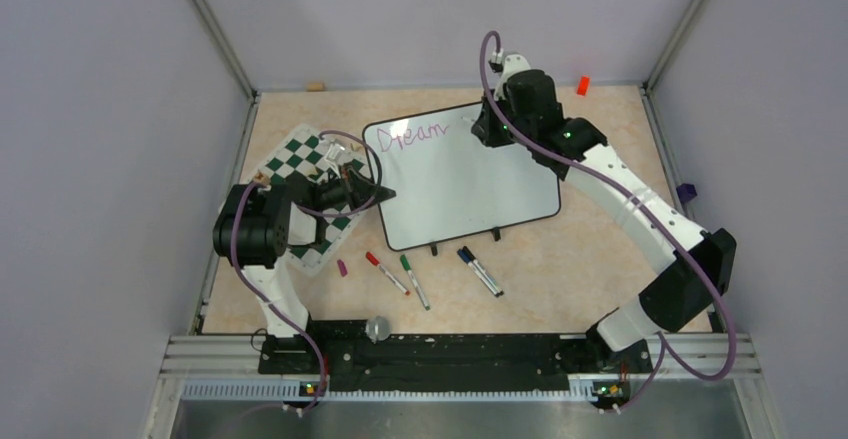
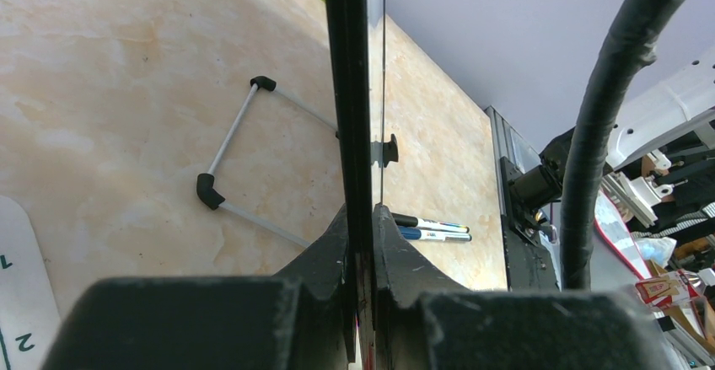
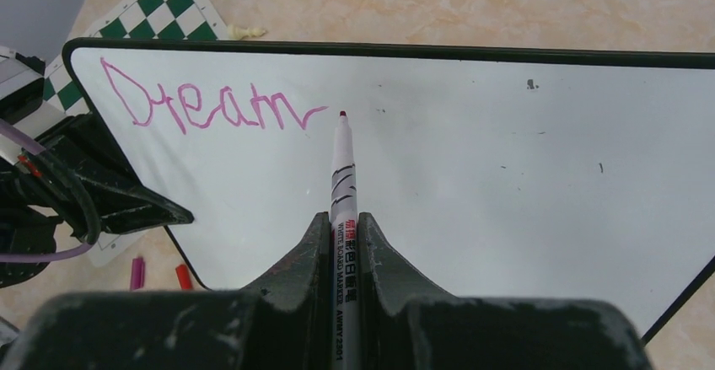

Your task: Write a sentence on the whiteboard

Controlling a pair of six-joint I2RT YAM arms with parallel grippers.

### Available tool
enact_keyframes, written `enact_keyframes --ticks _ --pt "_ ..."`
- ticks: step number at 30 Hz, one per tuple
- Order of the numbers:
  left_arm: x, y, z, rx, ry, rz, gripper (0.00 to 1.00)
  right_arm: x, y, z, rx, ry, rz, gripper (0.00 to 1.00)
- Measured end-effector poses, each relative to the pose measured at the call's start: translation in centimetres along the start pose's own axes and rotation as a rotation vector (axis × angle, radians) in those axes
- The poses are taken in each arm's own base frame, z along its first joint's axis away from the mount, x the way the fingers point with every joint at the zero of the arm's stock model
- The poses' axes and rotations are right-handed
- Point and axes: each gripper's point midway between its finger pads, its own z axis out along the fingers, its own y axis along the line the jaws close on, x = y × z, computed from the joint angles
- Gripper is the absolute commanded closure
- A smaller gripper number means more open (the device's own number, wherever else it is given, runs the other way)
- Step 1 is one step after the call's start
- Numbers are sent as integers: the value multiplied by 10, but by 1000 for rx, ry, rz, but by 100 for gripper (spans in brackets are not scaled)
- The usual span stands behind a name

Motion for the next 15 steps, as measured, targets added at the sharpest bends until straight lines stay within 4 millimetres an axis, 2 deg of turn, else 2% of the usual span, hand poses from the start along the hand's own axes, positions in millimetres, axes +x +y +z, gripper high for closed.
enact_keyframes --ticks 9,15 --pt "1 0 -2 -12 -11 -2 100 4 11 3 -62 17 12 100" --pt "1 -1 -3 -19 -19 0 100 13 11 18 -54 51 17 100"
